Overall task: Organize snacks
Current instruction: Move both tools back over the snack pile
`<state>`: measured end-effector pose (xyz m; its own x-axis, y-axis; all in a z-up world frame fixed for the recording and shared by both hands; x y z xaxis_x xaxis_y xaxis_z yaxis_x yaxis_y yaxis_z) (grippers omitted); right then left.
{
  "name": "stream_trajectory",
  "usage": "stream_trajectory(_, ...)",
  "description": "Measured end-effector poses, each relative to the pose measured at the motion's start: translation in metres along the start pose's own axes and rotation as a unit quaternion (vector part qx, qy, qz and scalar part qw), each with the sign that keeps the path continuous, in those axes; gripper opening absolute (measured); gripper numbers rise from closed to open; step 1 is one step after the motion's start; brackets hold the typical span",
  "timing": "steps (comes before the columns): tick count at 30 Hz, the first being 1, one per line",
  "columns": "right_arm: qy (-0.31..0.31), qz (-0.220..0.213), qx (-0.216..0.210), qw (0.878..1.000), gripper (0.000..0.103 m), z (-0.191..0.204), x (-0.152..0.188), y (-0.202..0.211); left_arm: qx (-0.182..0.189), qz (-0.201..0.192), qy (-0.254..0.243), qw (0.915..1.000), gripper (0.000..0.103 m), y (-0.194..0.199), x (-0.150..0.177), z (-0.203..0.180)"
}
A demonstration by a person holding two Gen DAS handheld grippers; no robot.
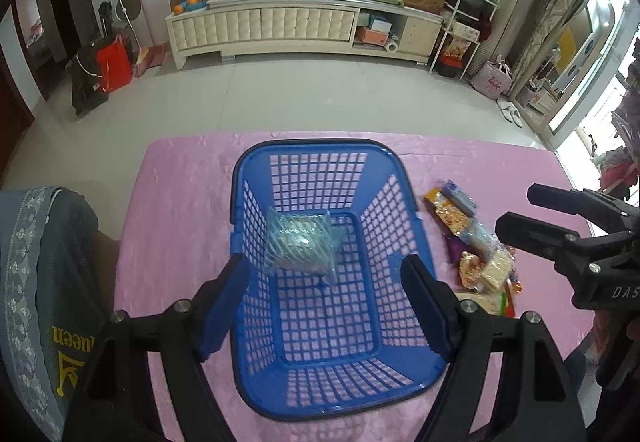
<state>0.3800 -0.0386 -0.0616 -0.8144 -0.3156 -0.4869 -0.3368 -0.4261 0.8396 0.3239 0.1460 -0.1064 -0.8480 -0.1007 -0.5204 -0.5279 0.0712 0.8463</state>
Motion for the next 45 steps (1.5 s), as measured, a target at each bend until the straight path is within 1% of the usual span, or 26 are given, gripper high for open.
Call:
stream_trajectory(6,-0.005,-0.015,0.002,1.0,0.091,-0.005,0.013,0.031,0.006,-0.017,-0.002,0.9998,0.076,0.028,0.007,-0.022)
stream_trajectory(11,-0.013,-0.026,0.004,1.0,0.091,-0.014,0.024,0.053,0.005,-0.026,-0.016,0.9995,0.076,0.042,0.014,-0.047)
stream_trajectory(17,-0.023,-0.036,0.01,0.999,0.091,-0.031,0.037,0.075,0.008,-0.032,-0.038,0.9987,0.076,0.05,0.021,-0.077)
stream_trajectory(26,-0.043,-0.052,0.018,0.998,0.091,-0.061,0.053,0.1,0.015,-0.034,-0.067,0.997,0.076,0.05,0.023,-0.122)
stream_trajectory(33,-0.066,-0.05,0.02,0.996,0.091,-0.092,0.069,0.106,0.025,-0.027,-0.085,0.9957,0.079,0.041,0.023,-0.156)
stream_trajectory(39,-0.087,-0.041,0.025,0.995,0.091,-0.125,0.088,0.103,0.03,-0.009,-0.103,0.9942,0.079,0.019,0.03,-0.184)
stream_trajectory(45,-0.105,-0.02,0.028,0.994,0.091,-0.153,0.11,0.09,0.038,0.015,-0.114,0.9927,0.079,-0.009,0.043,-0.209)
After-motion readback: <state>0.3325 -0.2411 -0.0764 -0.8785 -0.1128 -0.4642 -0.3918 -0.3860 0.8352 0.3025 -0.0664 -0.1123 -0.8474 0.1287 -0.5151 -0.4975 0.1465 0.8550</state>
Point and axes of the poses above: each gripper's, at about its wrist camera, not at the fingertips, and y roughly against the way its jaws point, z to its left, x to its underside, the point moved 9 cm from there along -y, roughly the way its jaws point
